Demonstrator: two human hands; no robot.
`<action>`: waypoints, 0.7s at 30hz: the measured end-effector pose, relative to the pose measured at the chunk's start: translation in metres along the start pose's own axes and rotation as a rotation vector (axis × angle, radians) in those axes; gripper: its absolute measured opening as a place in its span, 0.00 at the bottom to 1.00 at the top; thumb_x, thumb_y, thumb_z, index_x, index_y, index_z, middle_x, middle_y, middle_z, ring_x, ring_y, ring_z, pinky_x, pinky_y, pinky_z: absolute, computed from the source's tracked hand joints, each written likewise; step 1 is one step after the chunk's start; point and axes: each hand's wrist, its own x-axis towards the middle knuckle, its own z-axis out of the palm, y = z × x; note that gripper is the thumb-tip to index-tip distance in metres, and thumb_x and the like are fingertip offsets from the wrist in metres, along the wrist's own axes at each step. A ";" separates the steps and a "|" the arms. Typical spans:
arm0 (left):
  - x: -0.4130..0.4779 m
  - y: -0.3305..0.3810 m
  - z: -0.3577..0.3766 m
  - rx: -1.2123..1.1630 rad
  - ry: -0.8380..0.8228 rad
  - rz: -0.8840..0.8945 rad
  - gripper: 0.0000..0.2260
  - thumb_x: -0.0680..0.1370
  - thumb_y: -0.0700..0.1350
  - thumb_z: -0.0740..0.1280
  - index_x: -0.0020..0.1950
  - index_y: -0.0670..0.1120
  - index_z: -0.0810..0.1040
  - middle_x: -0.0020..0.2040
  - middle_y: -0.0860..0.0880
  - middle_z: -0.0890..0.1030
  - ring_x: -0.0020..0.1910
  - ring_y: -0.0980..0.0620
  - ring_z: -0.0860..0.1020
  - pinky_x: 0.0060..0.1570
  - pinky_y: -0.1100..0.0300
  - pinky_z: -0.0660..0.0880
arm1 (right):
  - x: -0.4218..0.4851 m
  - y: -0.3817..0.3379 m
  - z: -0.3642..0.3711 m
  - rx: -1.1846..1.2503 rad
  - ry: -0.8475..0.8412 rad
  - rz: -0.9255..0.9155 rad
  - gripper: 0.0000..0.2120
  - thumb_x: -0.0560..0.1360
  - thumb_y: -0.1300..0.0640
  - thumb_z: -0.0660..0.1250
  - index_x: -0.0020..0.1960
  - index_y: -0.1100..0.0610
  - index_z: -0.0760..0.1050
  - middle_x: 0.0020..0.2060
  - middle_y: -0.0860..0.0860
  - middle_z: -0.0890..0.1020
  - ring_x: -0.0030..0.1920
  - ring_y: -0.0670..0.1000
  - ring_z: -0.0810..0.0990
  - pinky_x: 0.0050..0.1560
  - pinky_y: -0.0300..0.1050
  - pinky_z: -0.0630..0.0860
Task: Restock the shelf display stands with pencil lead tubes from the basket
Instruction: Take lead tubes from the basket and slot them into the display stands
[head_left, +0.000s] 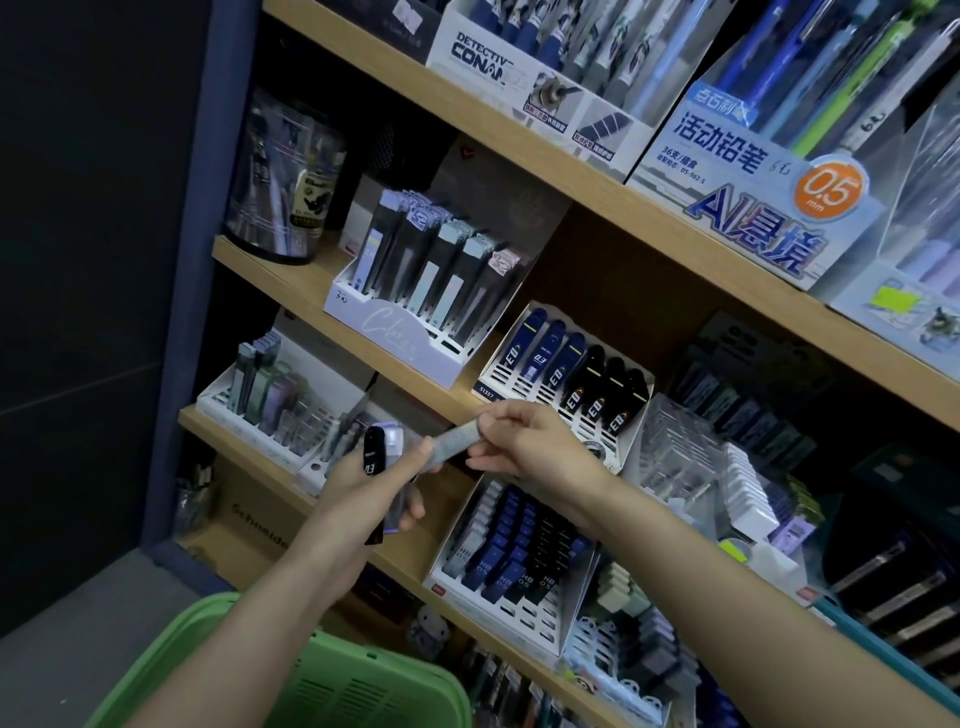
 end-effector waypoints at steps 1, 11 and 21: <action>0.000 0.000 -0.002 0.012 0.036 0.011 0.17 0.71 0.52 0.69 0.50 0.40 0.79 0.28 0.50 0.77 0.25 0.54 0.71 0.25 0.63 0.68 | -0.002 0.002 -0.001 -0.007 -0.020 0.011 0.05 0.79 0.65 0.59 0.51 0.63 0.73 0.43 0.56 0.77 0.39 0.46 0.79 0.42 0.35 0.80; -0.004 0.000 0.002 0.334 0.032 0.175 0.03 0.74 0.40 0.71 0.42 0.43 0.79 0.20 0.50 0.73 0.20 0.58 0.70 0.21 0.66 0.67 | -0.032 0.034 0.024 -0.640 -0.163 -0.170 0.11 0.74 0.57 0.70 0.52 0.62 0.76 0.39 0.51 0.79 0.41 0.47 0.77 0.50 0.49 0.76; -0.014 -0.012 0.015 0.442 -0.024 0.144 0.14 0.79 0.48 0.61 0.39 0.40 0.73 0.23 0.50 0.76 0.19 0.56 0.69 0.20 0.65 0.66 | -0.076 0.036 -0.024 -0.341 0.032 -0.253 0.05 0.78 0.56 0.64 0.50 0.51 0.68 0.44 0.55 0.81 0.42 0.55 0.83 0.45 0.56 0.81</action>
